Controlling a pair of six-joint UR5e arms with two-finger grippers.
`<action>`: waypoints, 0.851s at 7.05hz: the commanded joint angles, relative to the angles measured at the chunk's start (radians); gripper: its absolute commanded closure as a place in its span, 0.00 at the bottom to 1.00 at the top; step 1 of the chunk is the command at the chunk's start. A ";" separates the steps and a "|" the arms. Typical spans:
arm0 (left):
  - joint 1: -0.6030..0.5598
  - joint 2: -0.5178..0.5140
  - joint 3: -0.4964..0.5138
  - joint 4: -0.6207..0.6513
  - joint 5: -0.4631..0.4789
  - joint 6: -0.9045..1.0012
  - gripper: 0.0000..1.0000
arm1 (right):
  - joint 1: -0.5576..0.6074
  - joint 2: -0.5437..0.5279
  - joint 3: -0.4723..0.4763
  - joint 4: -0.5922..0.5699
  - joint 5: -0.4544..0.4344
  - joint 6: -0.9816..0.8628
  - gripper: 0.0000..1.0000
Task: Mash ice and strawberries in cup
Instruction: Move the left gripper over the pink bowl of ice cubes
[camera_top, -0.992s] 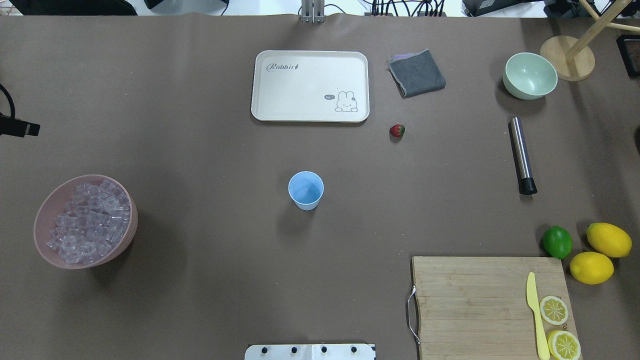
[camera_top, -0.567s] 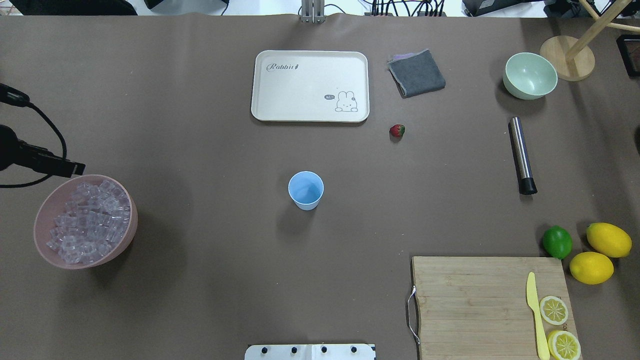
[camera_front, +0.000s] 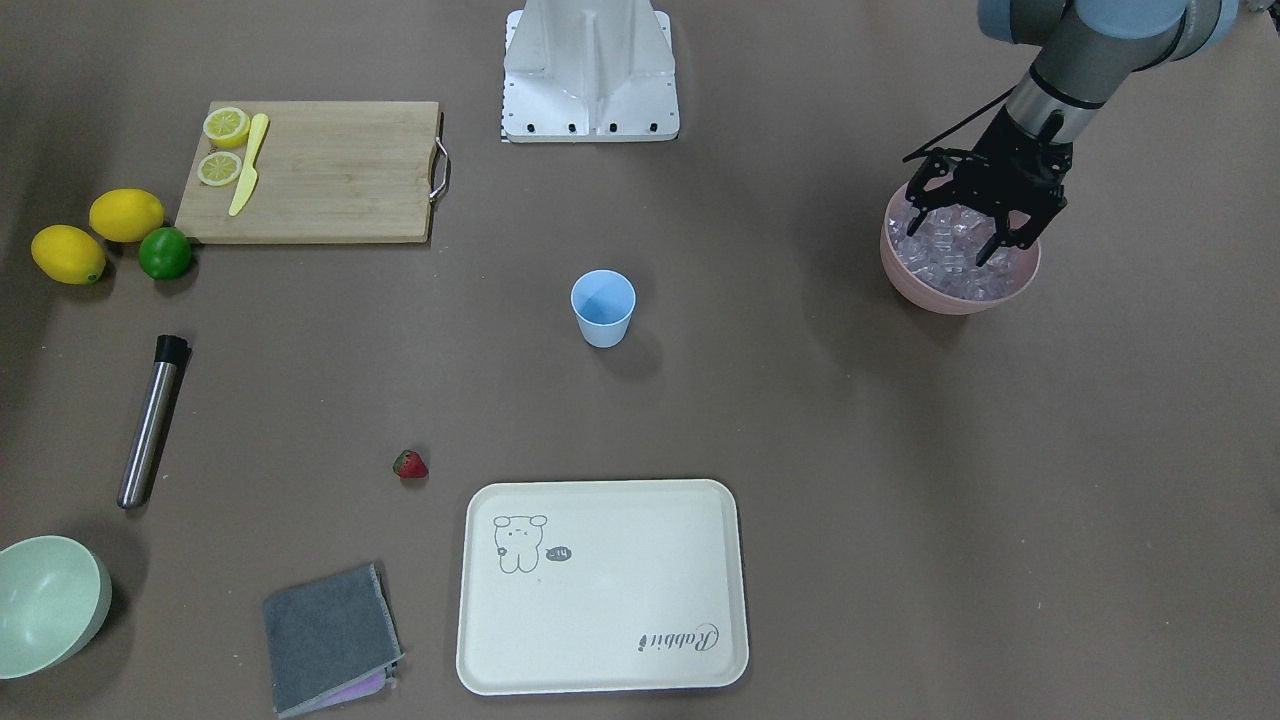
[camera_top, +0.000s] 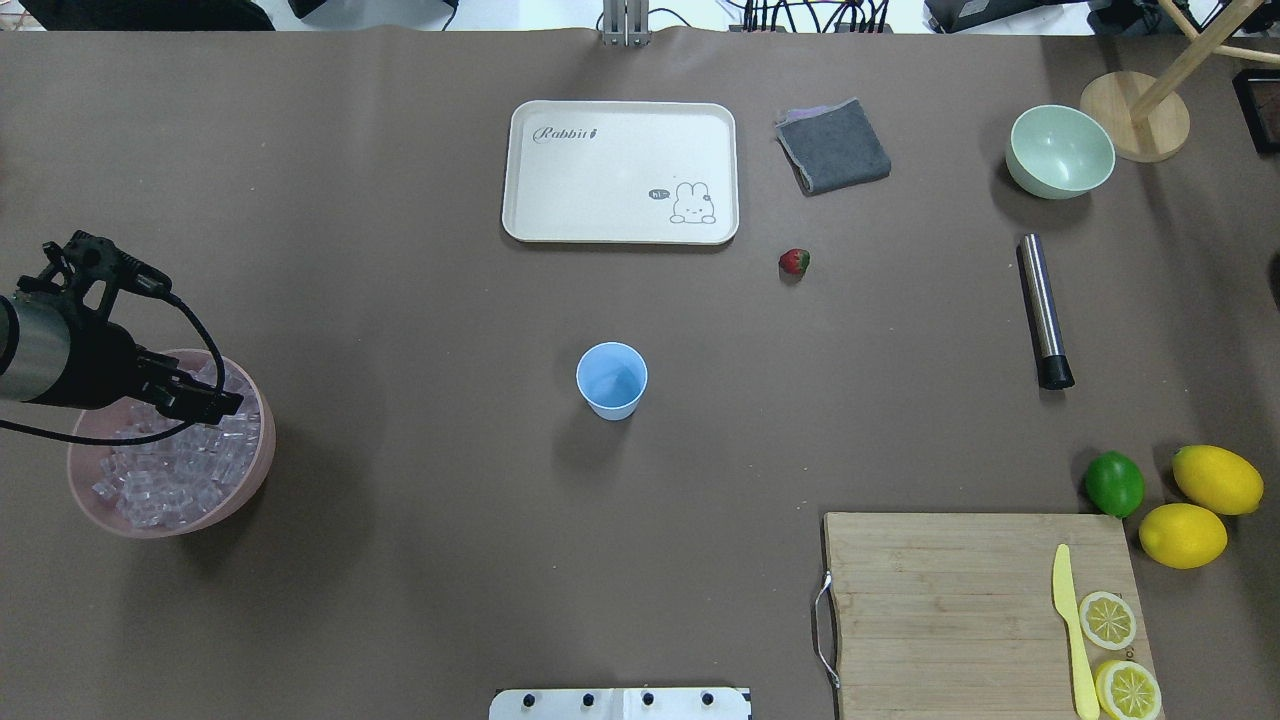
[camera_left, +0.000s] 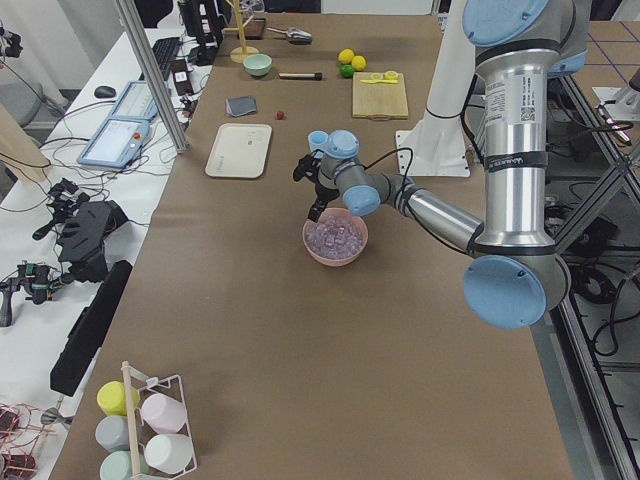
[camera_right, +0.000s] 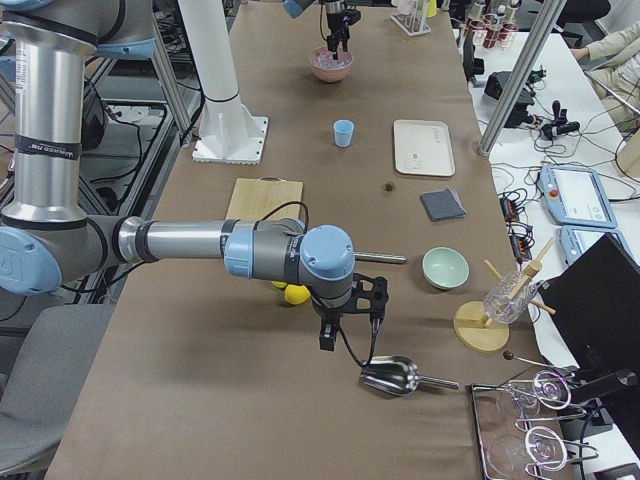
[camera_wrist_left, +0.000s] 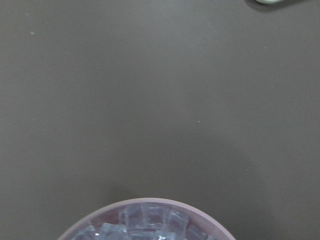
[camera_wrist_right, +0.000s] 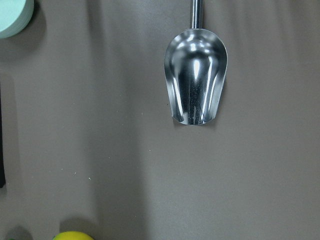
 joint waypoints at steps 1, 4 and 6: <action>0.006 -0.007 0.026 -0.002 -0.003 0.043 0.15 | 0.000 -0.003 -0.001 0.000 0.000 0.001 0.00; 0.012 -0.074 0.105 -0.002 -0.004 0.043 0.15 | 0.000 -0.002 -0.003 0.000 0.000 0.001 0.00; 0.012 -0.064 0.102 -0.004 -0.005 0.081 0.15 | 0.000 -0.003 0.005 0.000 0.000 0.013 0.00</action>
